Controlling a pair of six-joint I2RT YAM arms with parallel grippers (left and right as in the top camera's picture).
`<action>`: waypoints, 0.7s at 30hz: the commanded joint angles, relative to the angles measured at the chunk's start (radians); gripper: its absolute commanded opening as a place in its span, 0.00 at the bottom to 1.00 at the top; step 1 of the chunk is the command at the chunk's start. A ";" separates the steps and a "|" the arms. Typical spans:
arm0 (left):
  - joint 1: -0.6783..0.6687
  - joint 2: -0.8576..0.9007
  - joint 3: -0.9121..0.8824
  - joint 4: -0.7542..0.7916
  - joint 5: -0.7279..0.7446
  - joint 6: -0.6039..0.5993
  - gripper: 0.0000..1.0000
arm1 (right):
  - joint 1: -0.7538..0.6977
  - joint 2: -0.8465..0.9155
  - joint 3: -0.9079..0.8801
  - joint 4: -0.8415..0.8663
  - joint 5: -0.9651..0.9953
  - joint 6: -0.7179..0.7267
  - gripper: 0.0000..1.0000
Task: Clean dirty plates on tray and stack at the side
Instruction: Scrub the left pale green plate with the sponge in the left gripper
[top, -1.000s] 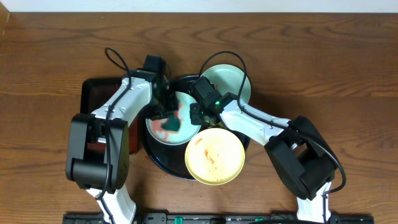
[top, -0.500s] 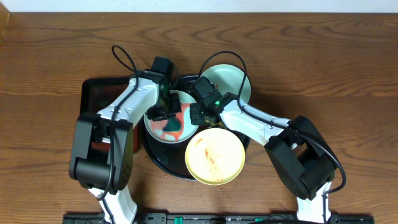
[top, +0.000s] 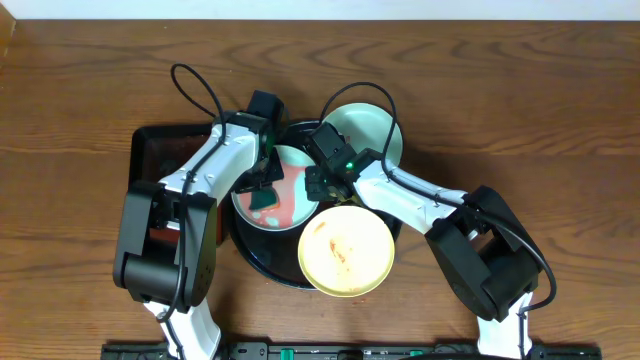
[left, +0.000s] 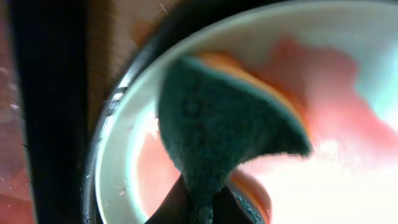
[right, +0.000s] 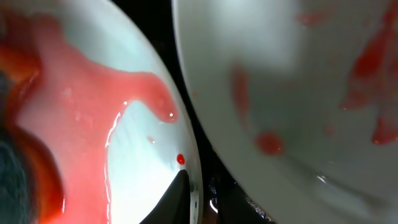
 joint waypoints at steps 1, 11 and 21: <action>-0.022 0.032 -0.010 -0.062 0.237 0.192 0.07 | 0.010 0.031 -0.006 -0.018 0.037 -0.011 0.14; -0.031 0.032 -0.010 0.105 0.424 0.234 0.07 | 0.010 0.031 -0.006 -0.018 0.037 -0.012 0.14; -0.031 0.032 -0.009 0.231 -0.200 -0.071 0.08 | 0.010 0.031 -0.006 -0.018 0.037 -0.012 0.15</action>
